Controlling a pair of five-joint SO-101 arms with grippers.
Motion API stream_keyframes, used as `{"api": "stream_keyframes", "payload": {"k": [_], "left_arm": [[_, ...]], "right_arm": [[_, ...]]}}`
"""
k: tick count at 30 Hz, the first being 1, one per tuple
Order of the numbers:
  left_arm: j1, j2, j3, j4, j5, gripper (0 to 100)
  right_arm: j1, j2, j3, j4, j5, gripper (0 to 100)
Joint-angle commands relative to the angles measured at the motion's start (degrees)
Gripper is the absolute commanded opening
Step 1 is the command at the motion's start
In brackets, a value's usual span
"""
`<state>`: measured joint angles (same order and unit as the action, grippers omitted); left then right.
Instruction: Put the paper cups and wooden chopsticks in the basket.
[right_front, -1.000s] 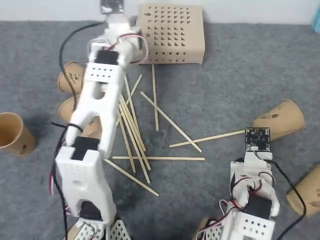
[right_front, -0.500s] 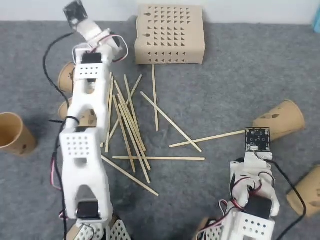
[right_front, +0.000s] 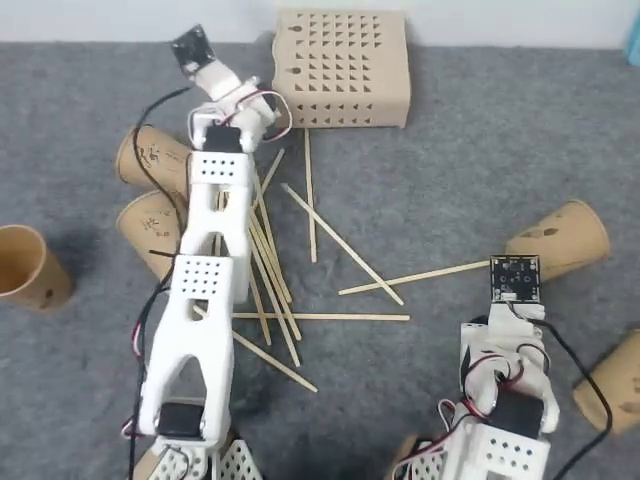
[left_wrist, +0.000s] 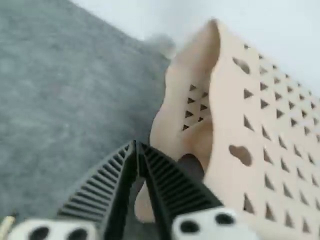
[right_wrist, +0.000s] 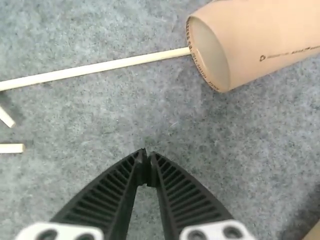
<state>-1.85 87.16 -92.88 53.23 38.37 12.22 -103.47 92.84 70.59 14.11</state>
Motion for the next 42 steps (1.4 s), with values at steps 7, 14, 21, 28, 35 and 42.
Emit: {"api": "stream_keyframes", "payload": {"k": [7,14,21,28,35,42], "left_arm": [[6.1,-3.9,-3.5,9.8,0.4,1],[8.4,-8.2,-3.5,20.7,0.5,1],[16.7,-13.3,-3.5,29.7,0.5,1],[20.2,-15.5,-3.5,32.1,0.4,1],[21.2,-24.9,-3.5,47.7,-12.2,1],[12.0,-32.0,-1.3,47.7,-32.6,1]], "right_arm": [[0.6,-0.6,-1.0,-0.1,0.6,0.8],[0.6,-0.6,-1.0,-0.1,0.6,0.8],[0.6,-0.6,-1.0,-0.1,0.6,0.8],[1.4,-0.6,-1.1,-0.1,0.6,0.8],[2.3,-0.6,-1.1,-0.1,0.6,0.8],[2.3,-0.6,-1.1,-0.1,0.6,0.8]]}}
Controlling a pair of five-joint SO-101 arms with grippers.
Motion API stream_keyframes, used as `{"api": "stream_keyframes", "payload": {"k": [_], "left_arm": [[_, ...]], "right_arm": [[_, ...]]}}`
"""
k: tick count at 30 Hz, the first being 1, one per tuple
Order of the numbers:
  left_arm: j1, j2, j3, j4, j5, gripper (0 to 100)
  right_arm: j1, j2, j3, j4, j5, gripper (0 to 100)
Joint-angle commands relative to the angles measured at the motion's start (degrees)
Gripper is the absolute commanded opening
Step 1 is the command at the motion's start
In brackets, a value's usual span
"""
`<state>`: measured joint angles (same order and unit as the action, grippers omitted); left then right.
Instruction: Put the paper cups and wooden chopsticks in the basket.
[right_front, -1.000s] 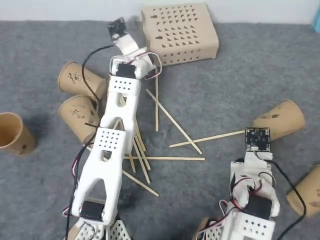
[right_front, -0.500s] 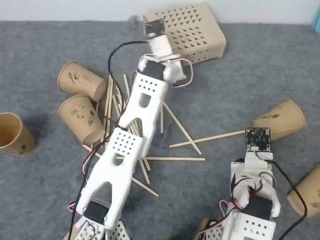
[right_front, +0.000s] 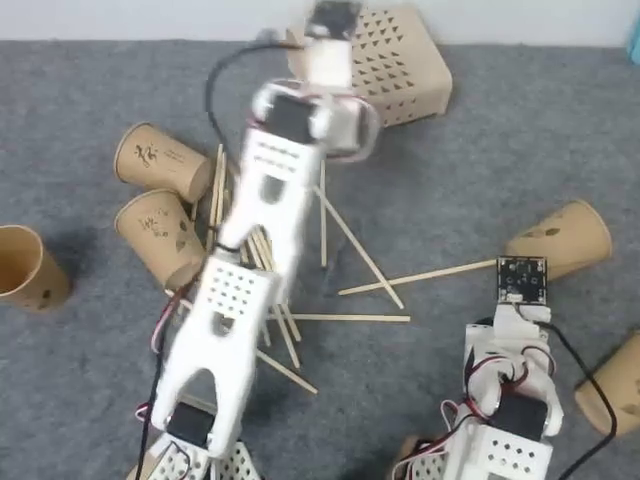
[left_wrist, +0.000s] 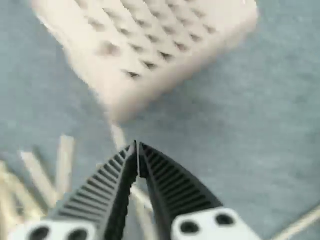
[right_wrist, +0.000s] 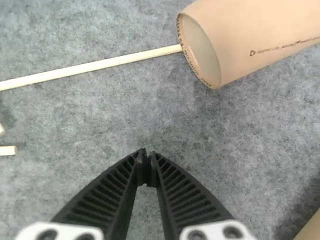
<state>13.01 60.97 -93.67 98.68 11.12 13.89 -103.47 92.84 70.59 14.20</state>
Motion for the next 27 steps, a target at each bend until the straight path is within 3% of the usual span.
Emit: {"api": "stream_keyframes", "payload": {"k": [1,12,20,27], "left_arm": [[-3.3,-6.0,-0.4,2.4,-6.2,1],[1.1,-10.2,5.9,2.5,-8.1,1],[2.4,-37.7,48.2,0.6,-7.2,1],[-1.1,-59.1,84.4,-24.7,-7.4,1]], "right_arm": [[0.7,-0.6,-1.1,-0.1,0.5,0.8],[0.7,-0.6,-1.1,-0.1,0.5,0.8],[0.3,-0.6,-1.1,-0.1,0.5,0.8],[0.3,-0.6,-1.1,-0.1,0.5,0.8]]}}
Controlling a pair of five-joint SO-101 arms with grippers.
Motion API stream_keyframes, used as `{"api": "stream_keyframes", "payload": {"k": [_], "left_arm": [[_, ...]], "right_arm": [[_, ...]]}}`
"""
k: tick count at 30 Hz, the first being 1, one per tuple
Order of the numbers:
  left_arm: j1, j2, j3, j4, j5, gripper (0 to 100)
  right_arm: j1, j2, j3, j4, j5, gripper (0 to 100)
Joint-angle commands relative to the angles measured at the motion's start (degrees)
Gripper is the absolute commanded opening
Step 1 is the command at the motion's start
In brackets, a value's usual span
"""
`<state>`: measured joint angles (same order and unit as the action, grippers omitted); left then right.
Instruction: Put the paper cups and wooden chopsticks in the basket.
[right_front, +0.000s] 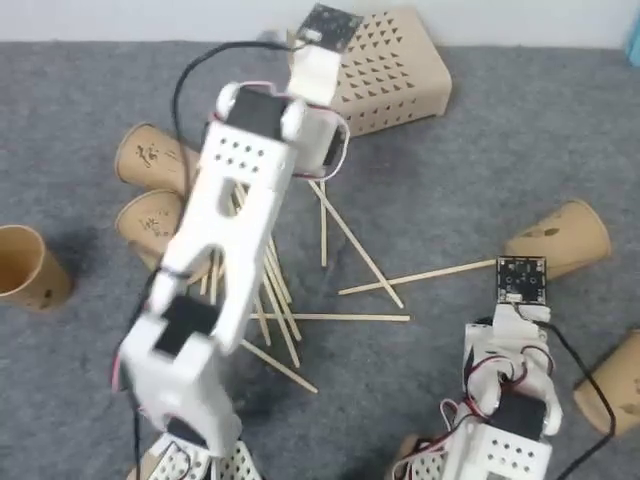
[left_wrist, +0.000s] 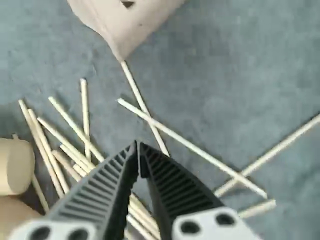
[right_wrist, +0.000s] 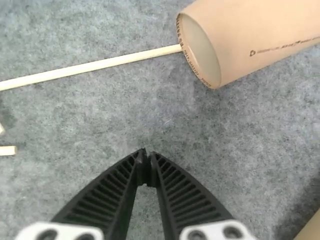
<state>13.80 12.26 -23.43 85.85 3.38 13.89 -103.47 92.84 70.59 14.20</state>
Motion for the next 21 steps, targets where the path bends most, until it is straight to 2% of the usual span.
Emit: {"api": "stream_keyframes", "payload": {"k": [1,11,17,21], "left_arm": [[-2.5,-12.5,18.9,-16.0,0.4,1],[-3.9,-20.0,55.1,-58.1,0.6,18],[-3.9,-18.5,63.4,-78.6,0.4,20],[-3.1,-10.5,63.4,-89.0,-7.2,20]], "right_arm": [[0.3,-0.6,-1.1,0.0,0.5,0.8],[0.6,-0.6,-1.1,0.0,0.5,0.8],[0.7,-0.6,-1.1,0.0,0.5,0.8],[0.5,-0.7,-1.1,0.2,0.5,0.8]]}}
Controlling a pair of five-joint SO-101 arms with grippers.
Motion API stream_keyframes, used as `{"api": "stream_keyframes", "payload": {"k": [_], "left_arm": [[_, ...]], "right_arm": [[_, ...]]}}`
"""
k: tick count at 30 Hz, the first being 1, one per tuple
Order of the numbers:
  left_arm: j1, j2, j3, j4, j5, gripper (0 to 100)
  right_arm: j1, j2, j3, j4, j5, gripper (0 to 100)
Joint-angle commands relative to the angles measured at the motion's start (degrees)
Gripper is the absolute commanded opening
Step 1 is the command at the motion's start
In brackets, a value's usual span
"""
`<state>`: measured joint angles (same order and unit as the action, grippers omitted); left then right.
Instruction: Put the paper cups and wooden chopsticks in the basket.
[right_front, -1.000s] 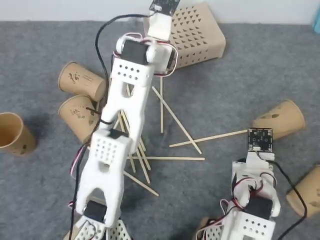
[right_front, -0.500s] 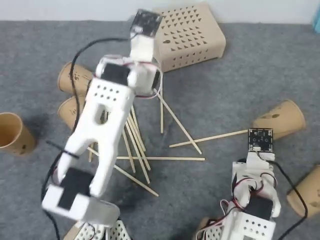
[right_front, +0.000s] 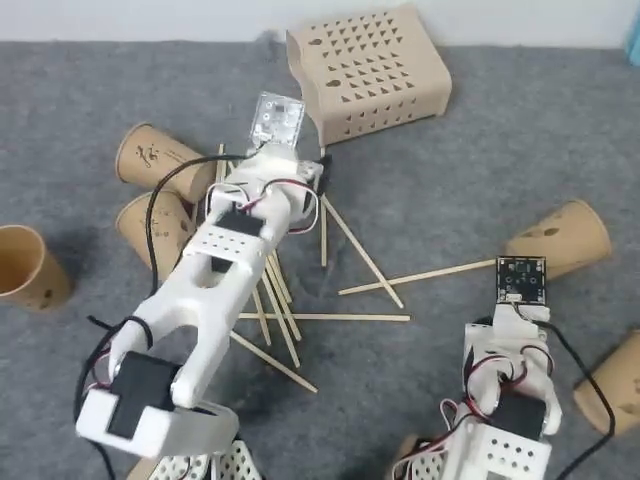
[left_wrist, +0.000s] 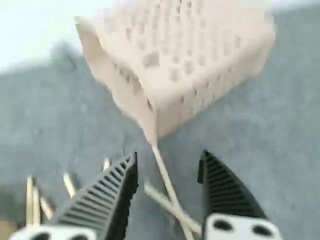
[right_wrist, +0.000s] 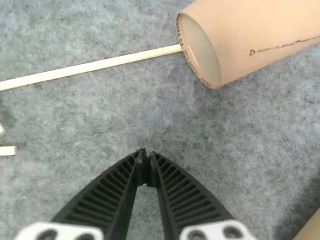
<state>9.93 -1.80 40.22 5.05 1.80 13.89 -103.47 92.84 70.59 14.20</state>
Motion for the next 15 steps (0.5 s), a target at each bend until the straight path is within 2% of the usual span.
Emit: {"api": "stream_keyframes", "payload": {"k": [1,3,8,15], "left_arm": [[1.1,6.4,-1.1,-10.3,-7.6,20],[1.1,11.9,-2.9,-13.5,-8.8,20],[1.0,22.2,-7.3,-22.9,-4.7,20],[1.1,25.2,-8.7,-32.6,-0.7,20]], "right_arm": [[0.4,-0.7,-1.1,0.2,0.5,0.8],[0.4,-0.7,-1.1,0.3,0.5,0.8],[0.4,-0.7,-1.1,0.3,0.5,0.8],[0.3,-0.7,-1.1,0.4,0.5,0.8]]}}
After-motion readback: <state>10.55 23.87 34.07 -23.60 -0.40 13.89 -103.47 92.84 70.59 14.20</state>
